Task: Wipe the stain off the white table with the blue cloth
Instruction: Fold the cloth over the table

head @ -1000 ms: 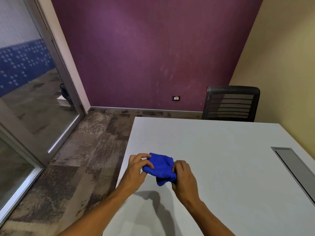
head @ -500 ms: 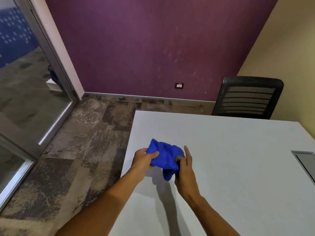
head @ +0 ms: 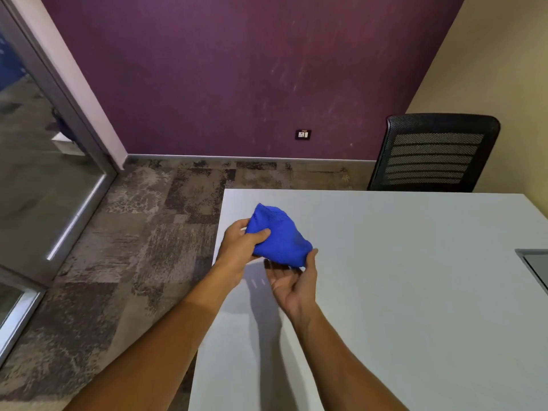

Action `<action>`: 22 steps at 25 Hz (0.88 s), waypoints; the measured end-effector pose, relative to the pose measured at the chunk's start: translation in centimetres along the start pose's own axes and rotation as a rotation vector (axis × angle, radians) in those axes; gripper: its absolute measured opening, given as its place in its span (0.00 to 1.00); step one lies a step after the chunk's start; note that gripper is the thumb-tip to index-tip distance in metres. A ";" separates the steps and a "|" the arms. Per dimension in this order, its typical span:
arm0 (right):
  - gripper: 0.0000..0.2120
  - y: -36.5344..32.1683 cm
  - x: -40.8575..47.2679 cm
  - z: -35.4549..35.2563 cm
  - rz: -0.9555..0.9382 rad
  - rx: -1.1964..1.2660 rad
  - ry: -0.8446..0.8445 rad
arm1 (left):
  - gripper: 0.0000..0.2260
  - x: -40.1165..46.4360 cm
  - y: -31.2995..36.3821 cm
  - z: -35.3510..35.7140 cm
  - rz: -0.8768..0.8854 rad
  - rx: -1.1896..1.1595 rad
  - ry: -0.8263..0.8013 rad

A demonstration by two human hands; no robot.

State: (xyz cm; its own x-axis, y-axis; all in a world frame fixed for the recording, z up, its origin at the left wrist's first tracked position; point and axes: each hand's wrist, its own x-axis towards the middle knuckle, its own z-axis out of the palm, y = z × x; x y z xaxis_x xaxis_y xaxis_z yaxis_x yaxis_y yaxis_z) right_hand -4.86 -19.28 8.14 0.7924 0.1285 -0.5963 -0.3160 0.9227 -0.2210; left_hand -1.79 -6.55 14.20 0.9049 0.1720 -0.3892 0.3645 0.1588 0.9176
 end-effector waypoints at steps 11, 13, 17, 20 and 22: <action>0.16 -4.1 6.8 3.3 -0.227 -0.628 0.107 | 0.10 8.6 -2.8 -4.8 -0.154 0.020 0.122; 0.13 -4.5 8.4 3.0 -0.233 -0.677 0.181 | 0.05 10.6 -3.7 -4.3 -0.174 0.058 0.122; 0.13 -5.0 11.6 2.0 -0.221 -0.760 0.275 | 0.07 14.3 -5.7 -3.8 -0.169 0.200 0.137; 0.14 -5.1 13.8 1.7 -0.220 -0.814 0.299 | 0.08 16.6 -6.9 -4.1 -0.181 0.233 0.137; 0.16 -5.1 15.2 2.1 -0.222 -0.827 0.270 | 0.07 17.8 -7.1 -4.4 -0.165 0.233 0.139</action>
State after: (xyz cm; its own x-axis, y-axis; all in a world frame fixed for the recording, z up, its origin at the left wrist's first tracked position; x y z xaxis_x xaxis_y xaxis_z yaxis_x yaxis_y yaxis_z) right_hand 9.87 -21.26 1.85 0.7631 -0.2079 -0.6119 -0.5278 0.3460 -0.7757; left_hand 10.74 -0.36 0.41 0.7964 0.2966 -0.5271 0.5590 -0.0282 0.8287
